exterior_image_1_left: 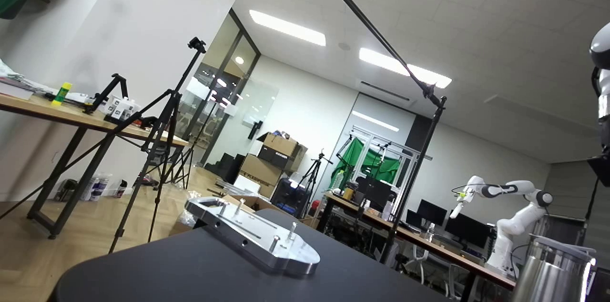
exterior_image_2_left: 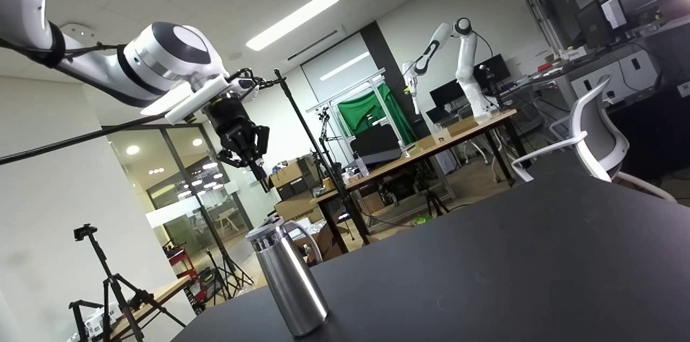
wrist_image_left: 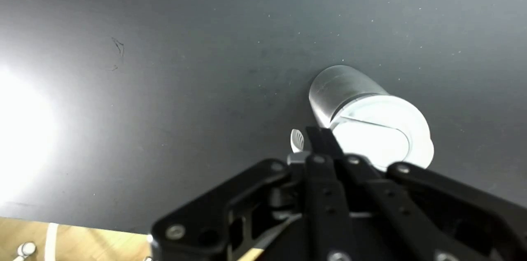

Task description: Close the flask lid

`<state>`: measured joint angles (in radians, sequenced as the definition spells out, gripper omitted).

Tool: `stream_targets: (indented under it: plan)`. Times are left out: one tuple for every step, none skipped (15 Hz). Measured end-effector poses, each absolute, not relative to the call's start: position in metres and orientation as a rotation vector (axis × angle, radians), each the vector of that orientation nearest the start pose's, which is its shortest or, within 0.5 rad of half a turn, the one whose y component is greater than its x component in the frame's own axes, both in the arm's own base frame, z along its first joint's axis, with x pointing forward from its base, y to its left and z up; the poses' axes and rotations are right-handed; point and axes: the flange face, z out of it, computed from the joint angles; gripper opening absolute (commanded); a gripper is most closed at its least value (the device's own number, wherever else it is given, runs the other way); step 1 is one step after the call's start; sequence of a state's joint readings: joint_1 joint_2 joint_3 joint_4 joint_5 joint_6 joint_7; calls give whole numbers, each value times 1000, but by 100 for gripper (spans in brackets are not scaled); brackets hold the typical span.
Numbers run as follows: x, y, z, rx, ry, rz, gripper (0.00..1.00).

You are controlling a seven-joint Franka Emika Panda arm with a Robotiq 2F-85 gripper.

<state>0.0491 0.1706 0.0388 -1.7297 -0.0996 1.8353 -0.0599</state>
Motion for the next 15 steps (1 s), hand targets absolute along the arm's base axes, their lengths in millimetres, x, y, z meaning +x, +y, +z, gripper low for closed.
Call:
stream_targets:
  plan:
    - [605,46,470,-3215,-289,104,0]
    - [607,49,467,-3209,-294,101,0]
    - [608,53,463,-3198,-302,100,0]
    - [610,57,459,-3182,-312,102,0]
    - [612,61,455,-3166,-322,101,0]
    - [614,64,451,-3155,-332,100,0]
    - [616,66,448,-3144,-344,98,0]
    - [618,68,444,-3136,-358,92,0]
    - [620,68,441,-3133,-368,86,0]
    - [622,68,437,-3130,-377,78,0]
    - [624,68,433,-3129,-383,78,0]
    - [626,67,429,-3128,-386,77,0]
    - [627,67,424,-3128,-387,84,0]
    - [627,66,420,-3128,-387,94,0]
    - [628,66,416,-3127,-388,105,0]
